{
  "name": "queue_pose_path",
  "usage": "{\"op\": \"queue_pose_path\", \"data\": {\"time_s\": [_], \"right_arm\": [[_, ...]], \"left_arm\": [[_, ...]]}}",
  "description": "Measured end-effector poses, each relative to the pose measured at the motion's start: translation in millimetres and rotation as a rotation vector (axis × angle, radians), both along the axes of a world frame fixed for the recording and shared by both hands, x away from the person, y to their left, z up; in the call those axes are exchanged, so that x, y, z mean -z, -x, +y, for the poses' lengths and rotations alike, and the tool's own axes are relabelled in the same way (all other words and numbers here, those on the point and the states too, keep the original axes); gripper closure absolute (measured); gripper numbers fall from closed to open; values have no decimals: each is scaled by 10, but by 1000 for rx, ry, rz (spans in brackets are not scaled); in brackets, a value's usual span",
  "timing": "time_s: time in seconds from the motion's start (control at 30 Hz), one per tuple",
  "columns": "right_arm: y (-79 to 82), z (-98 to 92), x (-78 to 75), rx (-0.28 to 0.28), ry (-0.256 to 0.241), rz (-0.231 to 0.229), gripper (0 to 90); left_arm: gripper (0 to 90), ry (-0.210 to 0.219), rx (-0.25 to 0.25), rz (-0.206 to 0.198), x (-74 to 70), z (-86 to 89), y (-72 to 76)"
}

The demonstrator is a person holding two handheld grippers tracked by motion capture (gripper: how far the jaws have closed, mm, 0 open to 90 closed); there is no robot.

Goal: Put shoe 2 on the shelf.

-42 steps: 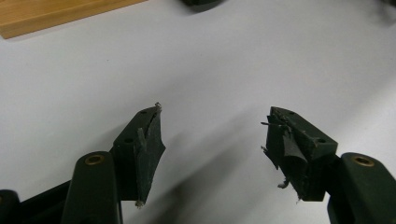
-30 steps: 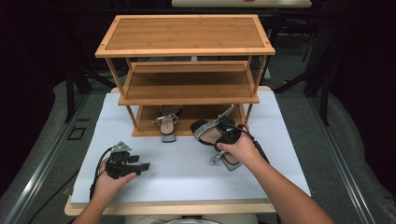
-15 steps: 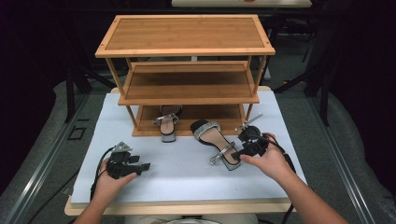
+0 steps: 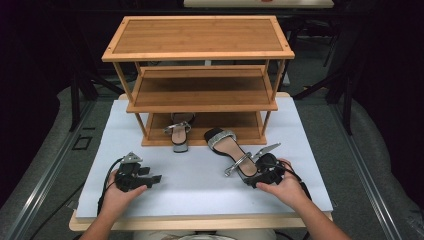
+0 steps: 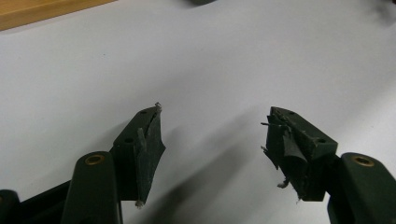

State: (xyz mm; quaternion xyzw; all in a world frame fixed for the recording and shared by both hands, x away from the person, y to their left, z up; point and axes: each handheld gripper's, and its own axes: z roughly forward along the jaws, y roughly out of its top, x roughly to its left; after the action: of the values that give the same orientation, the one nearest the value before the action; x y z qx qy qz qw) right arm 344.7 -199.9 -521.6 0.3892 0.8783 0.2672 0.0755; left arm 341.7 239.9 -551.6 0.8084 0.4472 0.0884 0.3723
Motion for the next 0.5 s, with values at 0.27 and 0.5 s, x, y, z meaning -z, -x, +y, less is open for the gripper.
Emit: {"op": "queue_pose_path", "data": {"time_s": [0.27,0.5], "right_arm": [[30,255,103,-49,-15,4,319],[-25,336,182,-68,-58,-2,300]], "left_arm": [[358,-3,6,-2,-8,-8,5],[359,0,1,-1,-10,17,2]]}}
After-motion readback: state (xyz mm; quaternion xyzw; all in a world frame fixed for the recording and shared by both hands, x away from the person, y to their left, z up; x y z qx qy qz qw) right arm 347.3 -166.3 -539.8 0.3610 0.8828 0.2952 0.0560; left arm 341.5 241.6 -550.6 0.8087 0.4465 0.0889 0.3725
